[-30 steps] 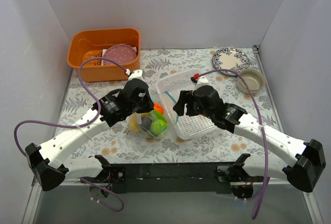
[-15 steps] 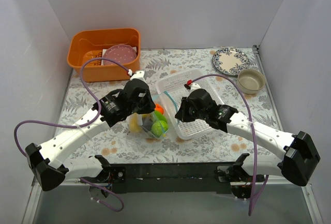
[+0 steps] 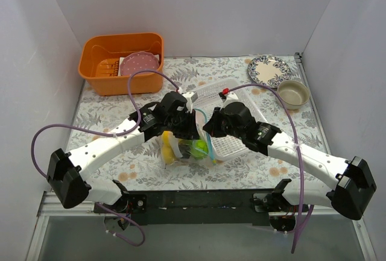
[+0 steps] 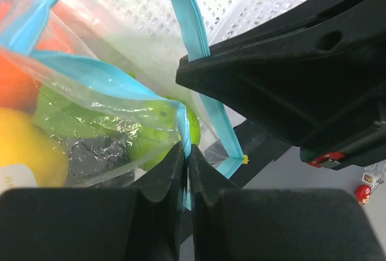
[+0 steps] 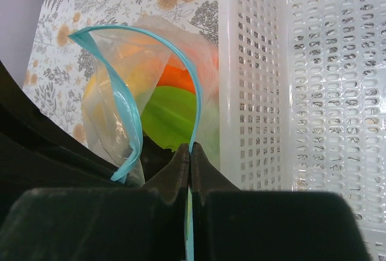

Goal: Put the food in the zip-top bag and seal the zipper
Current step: Adjust the zipper food storage bag at the center of the board.

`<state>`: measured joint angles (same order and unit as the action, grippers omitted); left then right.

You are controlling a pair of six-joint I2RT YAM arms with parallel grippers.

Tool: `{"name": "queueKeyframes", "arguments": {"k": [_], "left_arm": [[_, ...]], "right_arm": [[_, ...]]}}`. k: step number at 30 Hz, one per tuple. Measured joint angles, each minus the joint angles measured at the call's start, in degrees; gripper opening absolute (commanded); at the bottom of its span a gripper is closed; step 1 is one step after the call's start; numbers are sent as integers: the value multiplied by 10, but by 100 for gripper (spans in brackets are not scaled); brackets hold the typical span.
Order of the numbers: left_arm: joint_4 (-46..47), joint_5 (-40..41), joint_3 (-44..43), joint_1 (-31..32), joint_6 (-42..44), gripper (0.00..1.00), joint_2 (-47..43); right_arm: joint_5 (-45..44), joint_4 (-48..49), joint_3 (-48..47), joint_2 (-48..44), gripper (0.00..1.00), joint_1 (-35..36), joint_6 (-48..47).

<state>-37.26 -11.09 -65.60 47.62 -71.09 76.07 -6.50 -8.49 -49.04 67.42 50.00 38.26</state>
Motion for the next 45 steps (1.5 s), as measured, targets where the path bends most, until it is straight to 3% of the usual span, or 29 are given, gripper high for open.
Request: {"name": "queueKeyframes", "arguments": {"k": [3, 5, 8, 11, 16, 21, 31, 37, 45], "left_arm": [[0, -2, 0, 0, 1, 28, 4], [0, 10, -1, 0, -3, 48, 0], [1, 41, -1, 0, -16, 67, -19], [7, 86, -1, 0, -30, 79, -68], [12, 169, -32, 0, -38, 81, -135], [1, 219, -92, -11, -30, 81, -86], [-36, 184, -135, -76, 19, 81, 61], [-38, 153, -167, -88, 42, 81, 80], [-36, 111, -196, -96, 56, 74, 117]], "right_arm": [[-9, 1, 1, -2, 16, 0, 6], [-14, 1, 2, -4, 20, 0, 8], [-25, 5, 4, -12, 24, 0, 10], [-35, 6, 5, -23, 31, 0, 9], [-48, 2, 5, -26, 42, 0, 6], [-63, -20, 5, -55, 54, 0, 4], [0, -26, -5, -91, 54, 0, -15], [61, -36, 0, -89, 53, 12, -29], [99, -48, 2, -89, 54, 23, -54]]}}
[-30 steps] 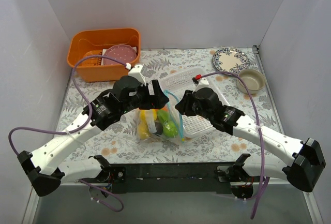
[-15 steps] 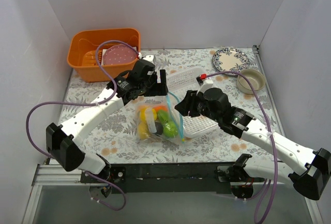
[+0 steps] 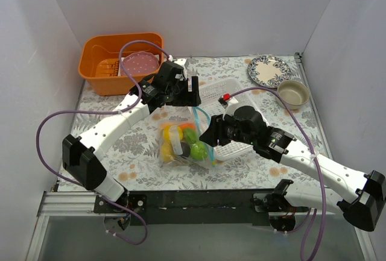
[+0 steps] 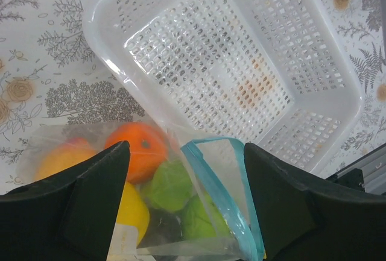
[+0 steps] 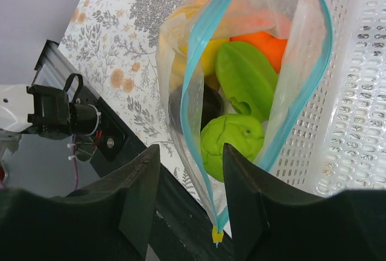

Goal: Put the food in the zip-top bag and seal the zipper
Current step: Adjust the zipper food storage bag at the center of the board.

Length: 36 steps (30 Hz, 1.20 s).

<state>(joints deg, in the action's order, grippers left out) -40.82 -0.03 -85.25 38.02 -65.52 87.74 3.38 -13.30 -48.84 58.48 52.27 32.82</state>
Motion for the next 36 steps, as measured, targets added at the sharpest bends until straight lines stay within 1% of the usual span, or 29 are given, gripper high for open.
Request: {"name": "queueKeyframes", "arguments": {"k": [7, 10, 15, 17, 18, 20, 22, 27, 29, 31, 36], "left_arm": [[-16, -22, 0, 0, 21, 66, 34], [-20, -24, 0, 0, 28, 65, 38], [-24, -24, -2, 0, 36, 50, 38], [-25, -24, -7, -1, 40, 47, 38], [-25, -24, -9, -1, 43, 43, 38], [-26, -25, -15, -1, 49, 41, 38], [-26, -28, -21, -2, 54, 36, 39], [-27, -39, -32, -3, 68, 36, 39], [-29, -47, -37, -3, 76, 41, 40], [-38, -55, -46, -3, 85, 42, 44], [-70, -71, -83, -3, 112, 41, 80]], "right_arm": [[25, -2, 0, 10, 54, 8, -18], [35, -3, 0, 24, 54, 12, -22], [43, -3, 5, 39, 54, 22, -30], [43, -4, 10, 39, 54, 25, -31], [43, -5, 12, 39, 54, 25, -31], [42, -5, 15, 38, 54, 26, -30], [41, -6, 18, 38, 54, 26, -30], [38, -8, 18, 38, 54, 26, -30], [36, -8, 18, 38, 54, 26, -30], [34, -8, 18, 38, 54, 26, -30], [28, -8, 18, 38, 54, 26, -30]]}}
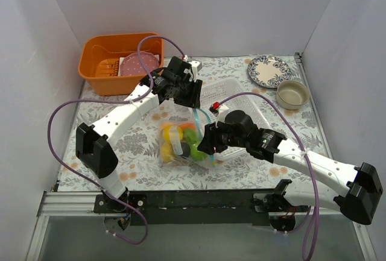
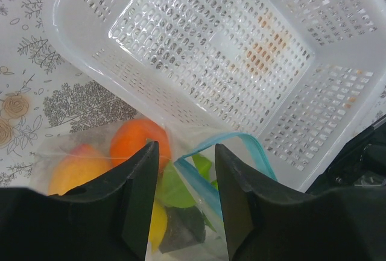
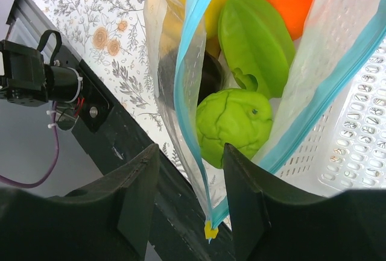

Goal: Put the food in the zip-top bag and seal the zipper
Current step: Adjust the zipper food storage bag at the center of the board.

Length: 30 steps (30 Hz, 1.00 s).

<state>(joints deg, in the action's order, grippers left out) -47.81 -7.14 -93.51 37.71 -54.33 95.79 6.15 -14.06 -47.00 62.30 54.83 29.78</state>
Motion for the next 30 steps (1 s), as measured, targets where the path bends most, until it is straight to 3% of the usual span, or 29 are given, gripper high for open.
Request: {"name": "queueKeyframes", "arguments": {"k": [14, 17, 20, 25, 30], "left_arm": [[-60, 2, -45, 0, 32, 34, 42], [-60, 2, -52, 0, 34, 21, 42], [-60, -1, -53, 0, 38, 16, 42], [-60, -8, -55, 0, 40, 1, 42], [-59, -10, -55, 0, 40, 0, 42]], "right_arm": [[-9, -10, 0, -1, 53, 0, 0], [-11, -12, 0, -1, 54, 0, 0], [-11, -13, 0, -1, 52, 0, 0], [-10, -13, 0, 1, 43, 0, 0], [-4, -13, 0, 6, 33, 0, -1]]}}
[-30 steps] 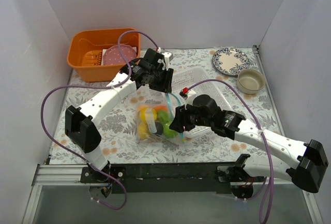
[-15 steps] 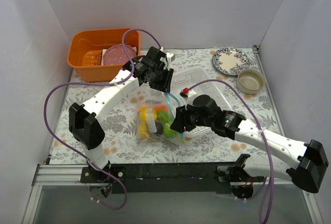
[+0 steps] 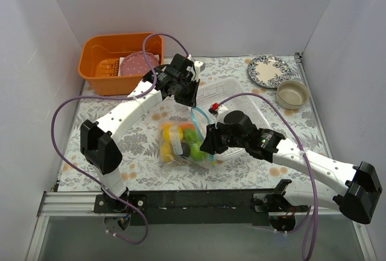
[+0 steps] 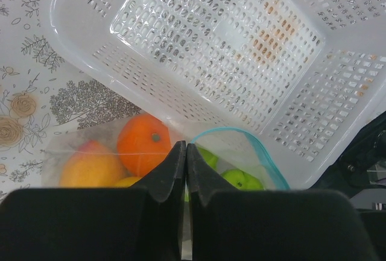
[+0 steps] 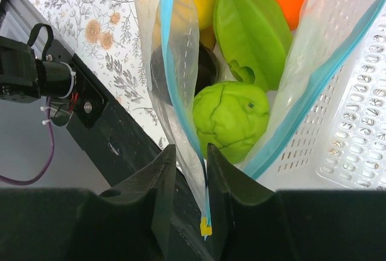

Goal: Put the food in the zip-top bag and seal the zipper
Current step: Adjust the zipper food storage bag at the center of the board.

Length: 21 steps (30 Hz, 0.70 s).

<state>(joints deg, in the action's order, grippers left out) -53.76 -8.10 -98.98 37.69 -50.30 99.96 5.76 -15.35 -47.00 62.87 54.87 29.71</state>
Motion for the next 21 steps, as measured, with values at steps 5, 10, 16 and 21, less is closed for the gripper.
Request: {"name": "queueKeyframes", "arguments": {"k": [5, 10, 16, 21], "left_arm": [[3, 10, -5, 0, -1, 0, 0], [3, 37, -44, 0, 0, 0, 1], [3, 53, -77, 2, 2, 0, 1], [3, 63, -77, 2, 4, 0, 6]], "right_arm": [[10, 0, 1, 2, 24, 0, 1], [16, -3, 12, 4, 21, 7, 5], [16, 1, 22, 6, 22, 18, 17], [2, 5, 22, 6, 59, 24, 22]]}}
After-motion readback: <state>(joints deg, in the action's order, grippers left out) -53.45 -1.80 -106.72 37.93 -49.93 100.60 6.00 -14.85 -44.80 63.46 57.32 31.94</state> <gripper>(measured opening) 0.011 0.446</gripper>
